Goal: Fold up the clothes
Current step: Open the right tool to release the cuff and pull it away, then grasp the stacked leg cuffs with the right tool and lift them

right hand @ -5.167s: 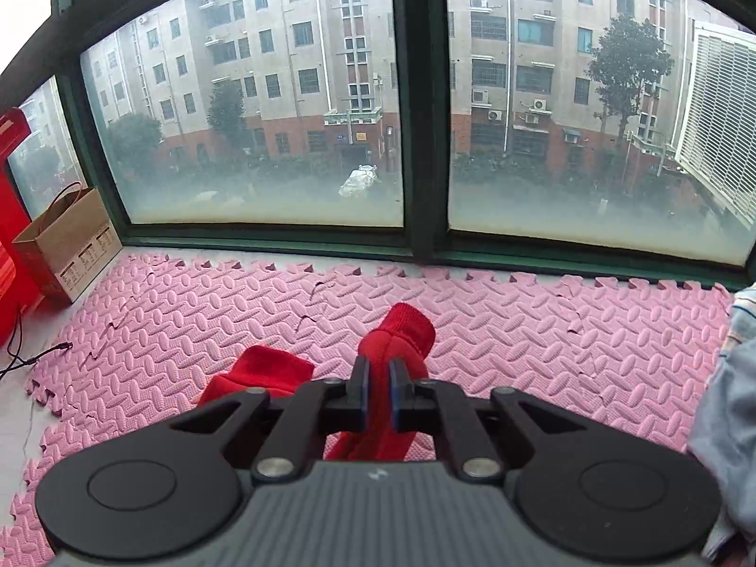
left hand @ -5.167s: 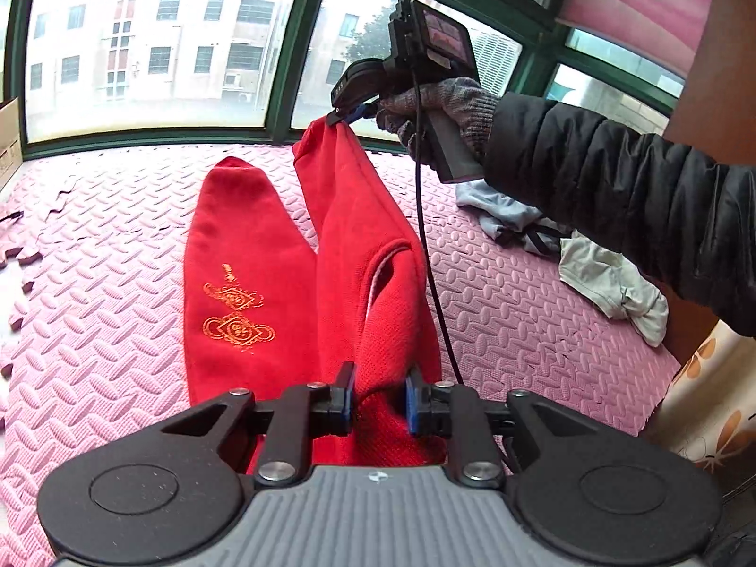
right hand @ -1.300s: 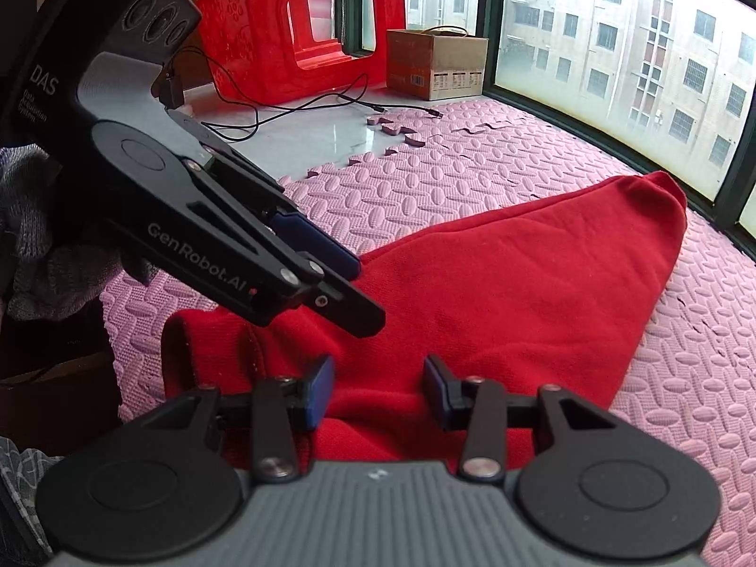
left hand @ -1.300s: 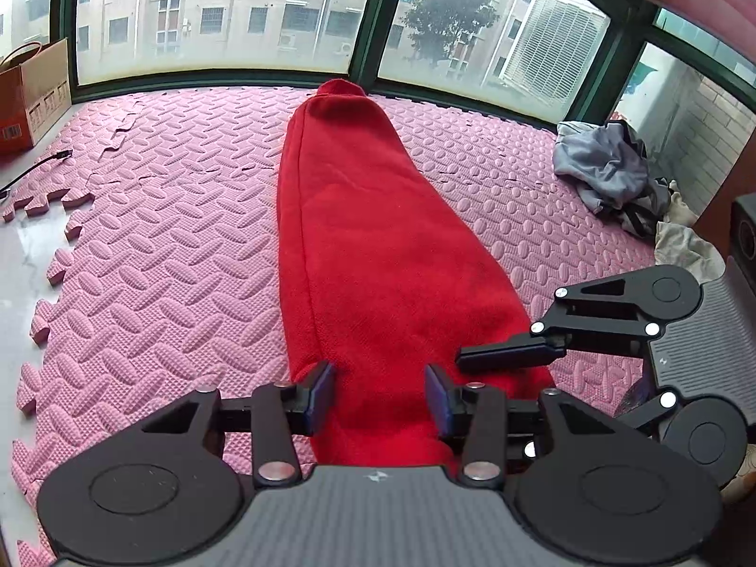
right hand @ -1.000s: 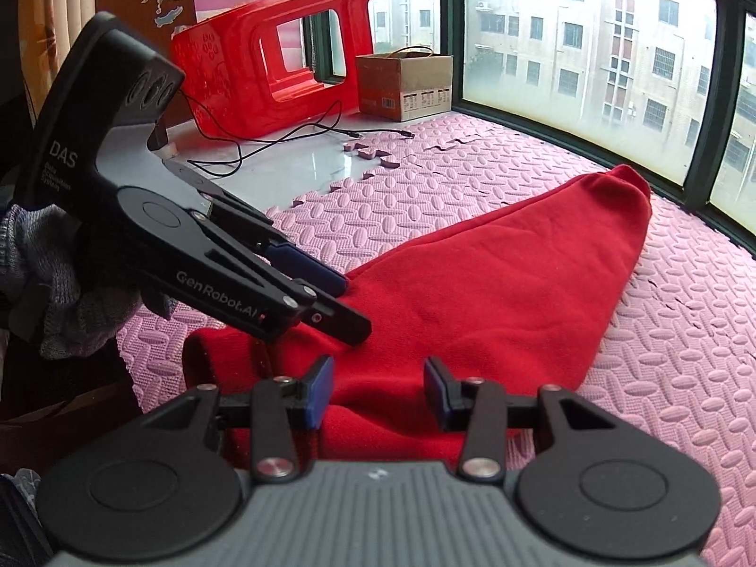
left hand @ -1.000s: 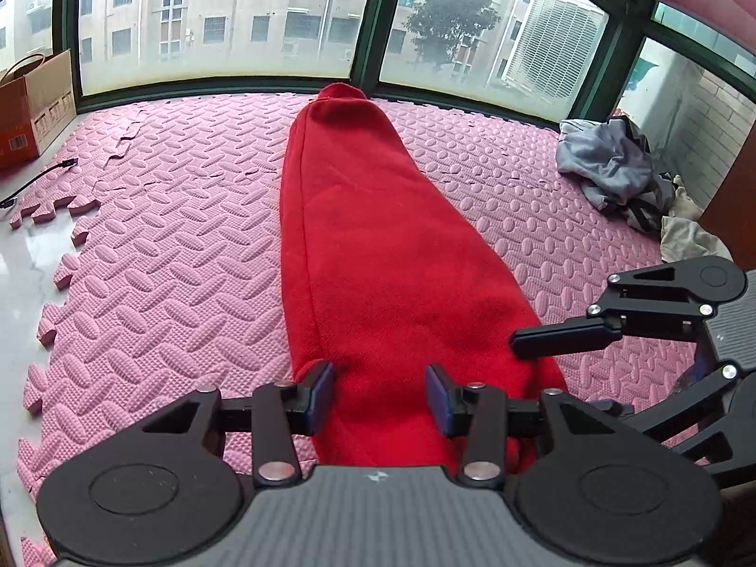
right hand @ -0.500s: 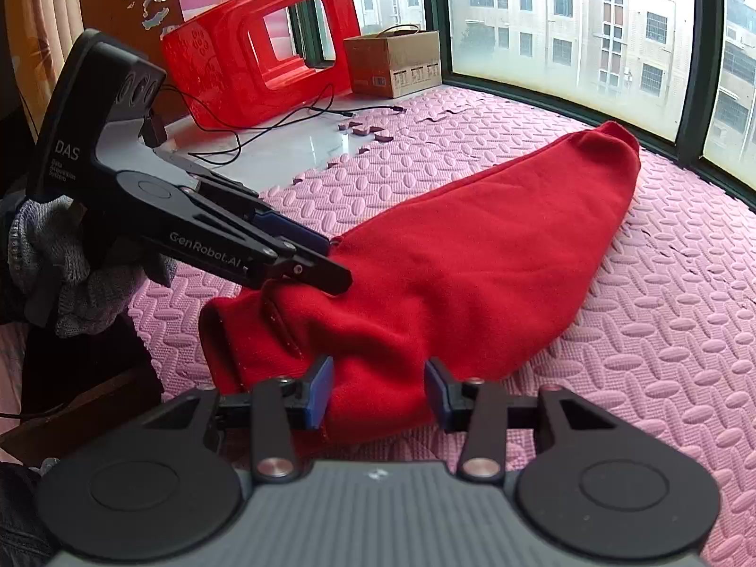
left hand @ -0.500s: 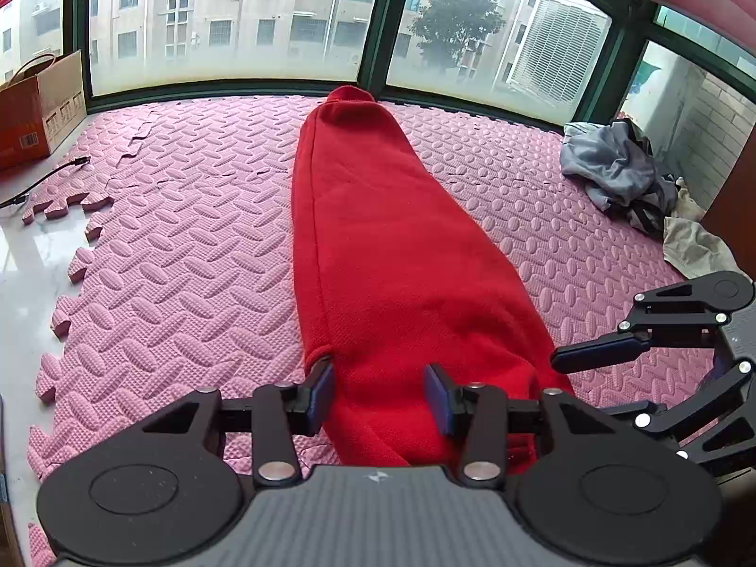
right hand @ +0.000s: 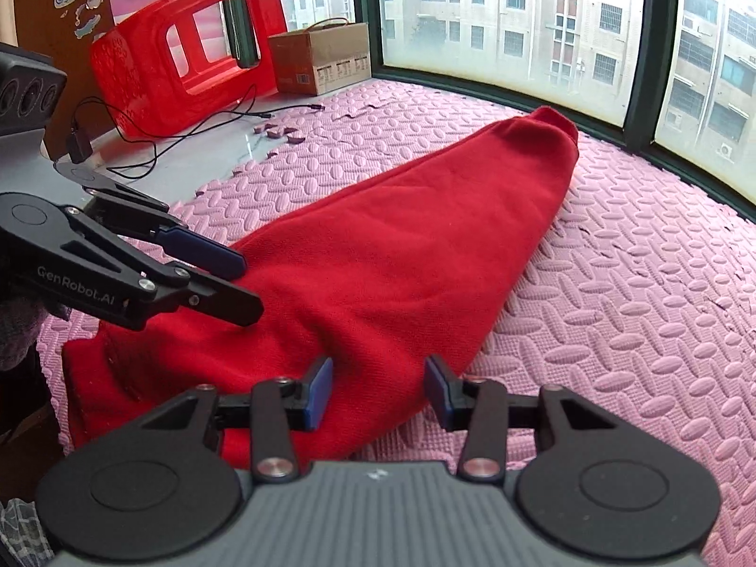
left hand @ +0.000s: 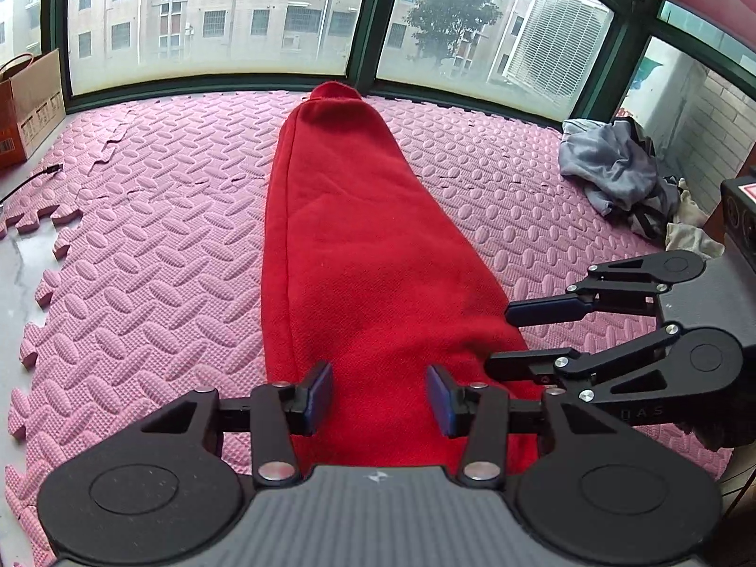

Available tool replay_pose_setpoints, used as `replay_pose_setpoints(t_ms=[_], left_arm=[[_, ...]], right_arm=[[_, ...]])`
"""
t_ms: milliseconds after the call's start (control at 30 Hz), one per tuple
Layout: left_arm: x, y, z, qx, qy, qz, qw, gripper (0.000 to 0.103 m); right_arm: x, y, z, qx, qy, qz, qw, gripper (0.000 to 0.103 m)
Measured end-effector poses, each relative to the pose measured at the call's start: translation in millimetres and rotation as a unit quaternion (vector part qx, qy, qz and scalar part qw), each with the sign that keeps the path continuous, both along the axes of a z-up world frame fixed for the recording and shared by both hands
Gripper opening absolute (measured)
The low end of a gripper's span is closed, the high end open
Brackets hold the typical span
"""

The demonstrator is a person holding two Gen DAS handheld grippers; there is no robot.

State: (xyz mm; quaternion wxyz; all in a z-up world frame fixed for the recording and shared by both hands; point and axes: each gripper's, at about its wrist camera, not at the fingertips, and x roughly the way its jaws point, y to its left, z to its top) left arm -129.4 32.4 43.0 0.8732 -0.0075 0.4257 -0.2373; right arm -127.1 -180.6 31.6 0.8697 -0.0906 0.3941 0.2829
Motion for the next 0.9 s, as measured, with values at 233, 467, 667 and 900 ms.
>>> replay_pose_setpoints(t_ms=[233, 467, 667, 900], left_arm=[[-1, 4, 1, -0.010, 0.002, -0.010, 0.9999, 0.050], [-2, 5, 1, -0.017, 0.006, -0.007, 0.9998, 0.052], [-1, 8, -2, -0.028, 0.015, -0.009, 0.9994, 0.052], [0, 12, -2, -0.044, 0.025, -0.007, 0.9987, 0.054]], right_arm=[[31, -2, 22, -0.008, -0.019, 0.005, 1.000, 0.044], [112, 14, 19, -0.031, -0.030, -0.022, 0.999, 0.044], [164, 20, -13, -0.061, 0.003, -0.039, 0.997, 0.045], [196, 33, -1, -0.055, -0.011, -0.026, 0.998, 0.044]])
